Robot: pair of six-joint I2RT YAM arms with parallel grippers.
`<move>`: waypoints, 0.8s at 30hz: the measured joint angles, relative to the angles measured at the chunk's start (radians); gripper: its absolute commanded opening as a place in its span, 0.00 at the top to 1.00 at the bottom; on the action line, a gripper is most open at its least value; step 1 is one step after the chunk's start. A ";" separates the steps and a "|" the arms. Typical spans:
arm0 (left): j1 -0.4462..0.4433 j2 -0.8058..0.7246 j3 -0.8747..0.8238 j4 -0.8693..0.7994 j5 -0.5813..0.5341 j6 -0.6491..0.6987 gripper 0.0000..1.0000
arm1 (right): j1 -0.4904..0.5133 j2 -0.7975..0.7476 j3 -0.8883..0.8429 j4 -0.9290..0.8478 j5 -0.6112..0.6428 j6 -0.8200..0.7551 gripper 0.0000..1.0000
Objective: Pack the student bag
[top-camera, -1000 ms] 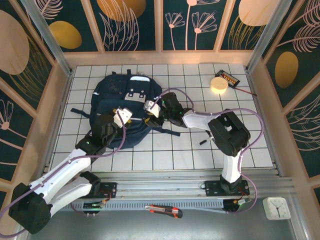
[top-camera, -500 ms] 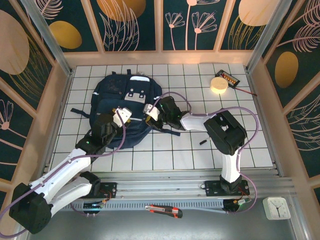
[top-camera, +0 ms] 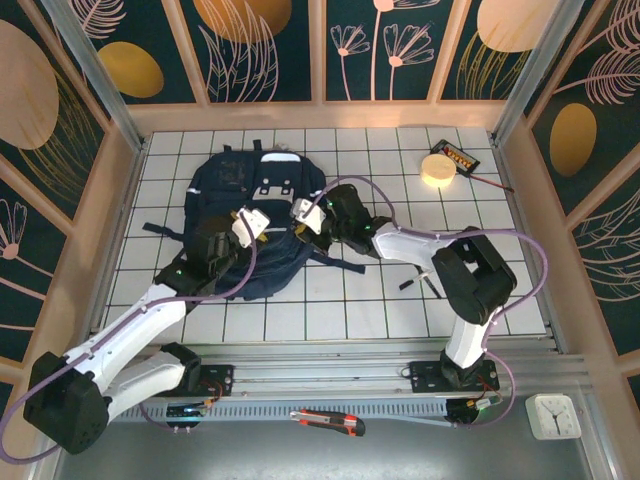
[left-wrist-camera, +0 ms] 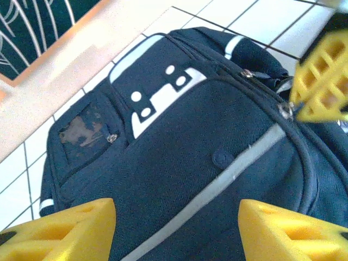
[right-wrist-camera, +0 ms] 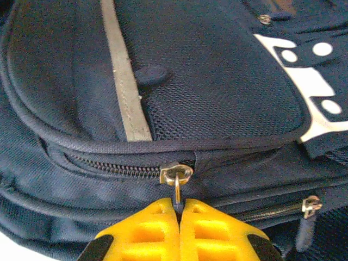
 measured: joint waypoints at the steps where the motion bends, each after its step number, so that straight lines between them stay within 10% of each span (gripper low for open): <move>1: 0.000 0.005 0.000 -0.006 0.013 0.009 0.36 | -0.014 -0.001 0.000 -0.008 -0.005 -0.003 1.00; 24: -0.028 0.386 0.064 0.014 0.047 -0.023 0.41 | -0.112 -0.093 0.006 -0.375 0.018 -0.202 1.00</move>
